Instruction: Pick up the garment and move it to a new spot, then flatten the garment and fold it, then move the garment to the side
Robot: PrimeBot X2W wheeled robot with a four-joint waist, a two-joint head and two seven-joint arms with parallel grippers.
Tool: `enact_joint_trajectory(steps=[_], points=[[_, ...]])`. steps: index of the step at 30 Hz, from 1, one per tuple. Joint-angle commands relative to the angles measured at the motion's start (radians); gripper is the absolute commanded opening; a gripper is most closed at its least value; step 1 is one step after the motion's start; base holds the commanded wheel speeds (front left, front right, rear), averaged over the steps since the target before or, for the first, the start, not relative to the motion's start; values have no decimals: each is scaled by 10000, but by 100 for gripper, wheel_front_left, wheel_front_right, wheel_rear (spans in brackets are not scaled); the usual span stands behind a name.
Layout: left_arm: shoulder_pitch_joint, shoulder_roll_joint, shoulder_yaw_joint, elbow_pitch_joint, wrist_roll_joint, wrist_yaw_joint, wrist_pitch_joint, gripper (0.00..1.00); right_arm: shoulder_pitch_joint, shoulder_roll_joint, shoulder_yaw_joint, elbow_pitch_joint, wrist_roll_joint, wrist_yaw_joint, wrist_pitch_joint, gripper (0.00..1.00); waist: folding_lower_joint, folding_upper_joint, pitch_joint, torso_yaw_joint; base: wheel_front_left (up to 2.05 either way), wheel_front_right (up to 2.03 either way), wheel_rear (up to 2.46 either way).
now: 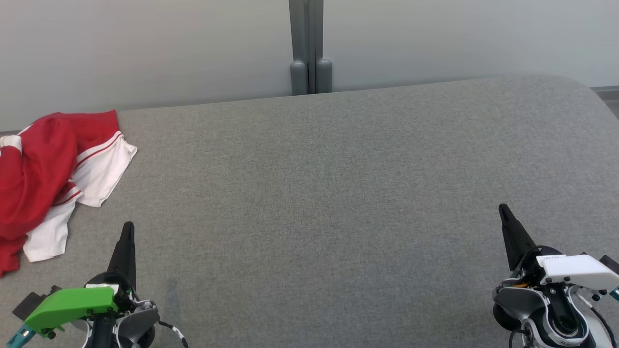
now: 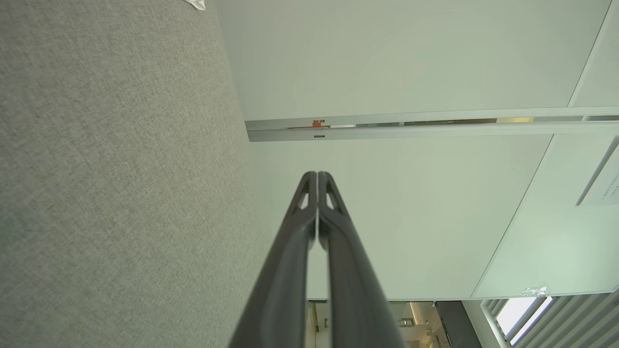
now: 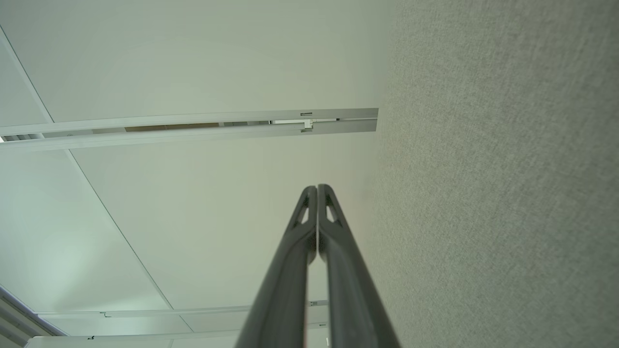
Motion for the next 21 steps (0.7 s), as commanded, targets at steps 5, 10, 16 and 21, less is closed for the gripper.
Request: enact_joint_trajectory(steps=[5,10,16,21], points=[[-112,41,5,-14,4,-61,21,0,-58,-13,-1,-47,-37,4,19,0,0,0,0,0,0,0,0],[-112,41,5,-14,4,-61,21,0,-58,-13,-1,-47,-37,4,19,0,0,0,0,0,0,0,0],[-112,41,5,-14,4,-61,21,0,-58,-13,-1,-47,-37,4,19,0,0,0,0,0,0,0,0],[-112,41,5,-14,4,-61,21,0,-58,-13,-1,-47,-37,4,19,0,0,0,0,0,0,0,0]])
